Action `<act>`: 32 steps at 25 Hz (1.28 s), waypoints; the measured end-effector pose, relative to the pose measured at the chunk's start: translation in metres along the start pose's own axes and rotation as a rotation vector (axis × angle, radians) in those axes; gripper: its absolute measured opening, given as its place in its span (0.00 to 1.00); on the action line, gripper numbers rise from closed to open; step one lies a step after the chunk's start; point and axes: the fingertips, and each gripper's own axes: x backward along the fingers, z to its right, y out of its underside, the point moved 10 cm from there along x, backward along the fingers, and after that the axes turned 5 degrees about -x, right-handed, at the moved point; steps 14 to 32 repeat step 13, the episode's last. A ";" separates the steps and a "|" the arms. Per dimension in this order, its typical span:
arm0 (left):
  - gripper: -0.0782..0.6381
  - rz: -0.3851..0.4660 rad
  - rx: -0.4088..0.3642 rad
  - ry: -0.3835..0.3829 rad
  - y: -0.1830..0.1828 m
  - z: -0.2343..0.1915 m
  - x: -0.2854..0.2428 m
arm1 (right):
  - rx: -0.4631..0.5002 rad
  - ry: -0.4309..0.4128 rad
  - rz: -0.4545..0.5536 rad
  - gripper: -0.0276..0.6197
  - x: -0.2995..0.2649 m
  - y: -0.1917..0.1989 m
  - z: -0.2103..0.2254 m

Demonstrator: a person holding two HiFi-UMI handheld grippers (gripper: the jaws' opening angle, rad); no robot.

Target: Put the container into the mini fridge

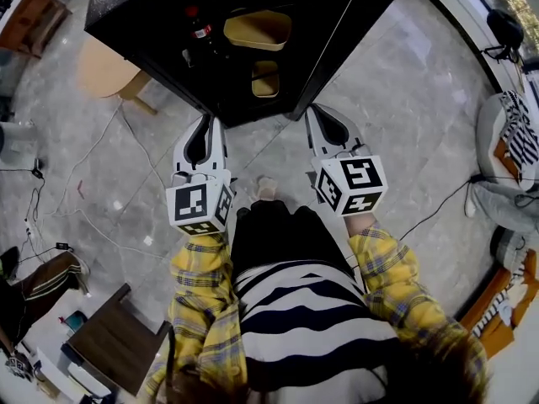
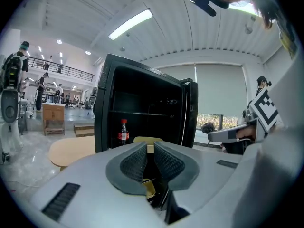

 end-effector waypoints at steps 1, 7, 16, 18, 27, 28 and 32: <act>0.18 -0.001 -0.001 0.001 0.000 -0.001 0.001 | 0.005 -0.002 -0.003 0.08 -0.001 -0.001 0.000; 0.18 0.005 -0.018 0.005 -0.009 -0.010 0.007 | 0.030 -0.005 -0.009 0.08 -0.002 -0.007 -0.008; 0.18 0.001 -0.041 -0.008 -0.014 -0.030 0.009 | 0.044 -0.016 0.007 0.08 -0.013 -0.011 -0.018; 0.18 0.001 -0.041 -0.008 -0.014 -0.030 0.009 | 0.044 -0.016 0.007 0.08 -0.013 -0.011 -0.018; 0.18 0.001 -0.041 -0.008 -0.014 -0.030 0.009 | 0.044 -0.016 0.007 0.08 -0.013 -0.011 -0.018; 0.18 0.001 -0.041 -0.008 -0.014 -0.030 0.009 | 0.044 -0.016 0.007 0.08 -0.013 -0.011 -0.018; 0.18 0.001 -0.041 -0.008 -0.014 -0.030 0.009 | 0.044 -0.016 0.007 0.08 -0.013 -0.011 -0.018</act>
